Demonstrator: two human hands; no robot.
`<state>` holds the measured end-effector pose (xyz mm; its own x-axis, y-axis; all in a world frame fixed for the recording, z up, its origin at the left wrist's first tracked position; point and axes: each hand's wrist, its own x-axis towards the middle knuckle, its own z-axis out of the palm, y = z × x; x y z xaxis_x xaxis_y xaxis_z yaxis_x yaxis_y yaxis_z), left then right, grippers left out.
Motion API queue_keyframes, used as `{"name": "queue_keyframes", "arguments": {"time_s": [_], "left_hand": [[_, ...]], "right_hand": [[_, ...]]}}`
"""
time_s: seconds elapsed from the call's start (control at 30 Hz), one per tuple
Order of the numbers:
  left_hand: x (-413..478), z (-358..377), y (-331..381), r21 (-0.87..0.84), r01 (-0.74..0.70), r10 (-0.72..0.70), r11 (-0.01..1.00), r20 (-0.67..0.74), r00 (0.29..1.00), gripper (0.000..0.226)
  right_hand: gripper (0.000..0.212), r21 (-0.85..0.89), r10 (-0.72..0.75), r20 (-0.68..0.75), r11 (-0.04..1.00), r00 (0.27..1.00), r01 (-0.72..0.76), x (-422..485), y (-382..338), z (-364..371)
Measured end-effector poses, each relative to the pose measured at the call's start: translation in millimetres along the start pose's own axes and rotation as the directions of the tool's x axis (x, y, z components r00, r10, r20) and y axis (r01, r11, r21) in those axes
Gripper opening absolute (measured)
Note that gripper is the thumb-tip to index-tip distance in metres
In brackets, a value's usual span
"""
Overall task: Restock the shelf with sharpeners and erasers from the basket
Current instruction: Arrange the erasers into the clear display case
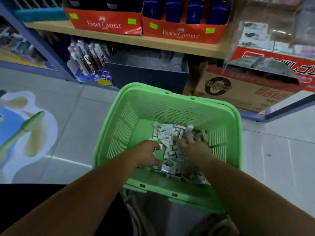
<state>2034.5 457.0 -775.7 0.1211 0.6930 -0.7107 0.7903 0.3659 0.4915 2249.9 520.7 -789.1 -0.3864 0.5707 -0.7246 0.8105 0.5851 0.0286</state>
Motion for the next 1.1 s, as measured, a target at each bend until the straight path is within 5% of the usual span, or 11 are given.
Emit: {"name": "queue_keyframes", "arguments": {"time_s": [0.07, 0.27, 0.4, 0.57, 0.63, 0.7, 0.77, 0.8, 0.87, 0.93, 1.1], "left_hand": [[3, 1, -2, 0.003, -0.003, 0.003, 1.000, -0.013, 1.000, 0.075], [13, -3, -4, 0.033, -0.001, 0.004, 0.999, -0.088, 0.996, 0.064], [29, -7, 4, 0.014, -0.050, 0.052, 0.999, -0.173, 0.984, 0.068], [55, 0, 23, 0.115, -0.112, 0.131, 0.987, -0.179, 0.975, 0.109], [69, 6, 27, 0.106, -0.133, 0.152, 0.985, -0.199, 0.968, 0.100], [83, 16, 34, -0.061, -0.182, 0.160, 0.981, -0.265, 0.951, 0.055], [86, 20, 51, -0.332, -0.158, 0.023, 0.930, -0.377, 0.926, 0.018], [82, 18, 63, -0.500, -0.127, -0.072, 0.857, -0.359, 0.930, 0.015], [73, 15, 89, -0.804, 0.040, -0.168, 0.593, -0.076, 0.983, 0.037], [58, 7, 111, -0.880, 0.186, -0.025, 0.437, 0.194, 0.981, 0.062], [20, -14, 129, -0.864, 0.079, 0.089, 0.496, 0.141, 0.986, 0.046]], "right_hand": [[0.133, 0.110, -0.003, 0.029, 0.994, 1.000, 0.000, 2, 0, -2], [0.081, 0.461, 0.079, -0.079, 0.887, 0.994, -0.034, 8, 11, -22], [0.055, 0.746, 0.162, -0.055, 0.663, 0.985, -0.068, 3, 17, -41], [0.024, 0.939, 0.168, -0.067, 0.343, 0.984, 0.006, -24, 30, -59], [0.019, 0.979, 0.204, -0.050, 0.204, 0.978, 0.007, -35, 34, -64], [0.017, 0.996, 0.260, -0.034, 0.092, 0.965, 0.010, -41, 36, -64], [0.017, 0.999, 0.348, 0.002, -0.044, 0.938, 0.014, -42, 36, -63], [0.018, 0.993, 0.390, 0.029, -0.118, 0.920, 0.019, -42, 36, -62], [0.017, 0.976, 0.448, 0.066, -0.217, 0.892, 0.037, -41, 35, -61], [0.015, 0.971, 0.475, 0.063, -0.234, 0.878, 0.057, -41, 36, -62], [0.018, 0.970, 0.478, 0.065, -0.235, 0.876, 0.056, -52, 39, -76]]}}
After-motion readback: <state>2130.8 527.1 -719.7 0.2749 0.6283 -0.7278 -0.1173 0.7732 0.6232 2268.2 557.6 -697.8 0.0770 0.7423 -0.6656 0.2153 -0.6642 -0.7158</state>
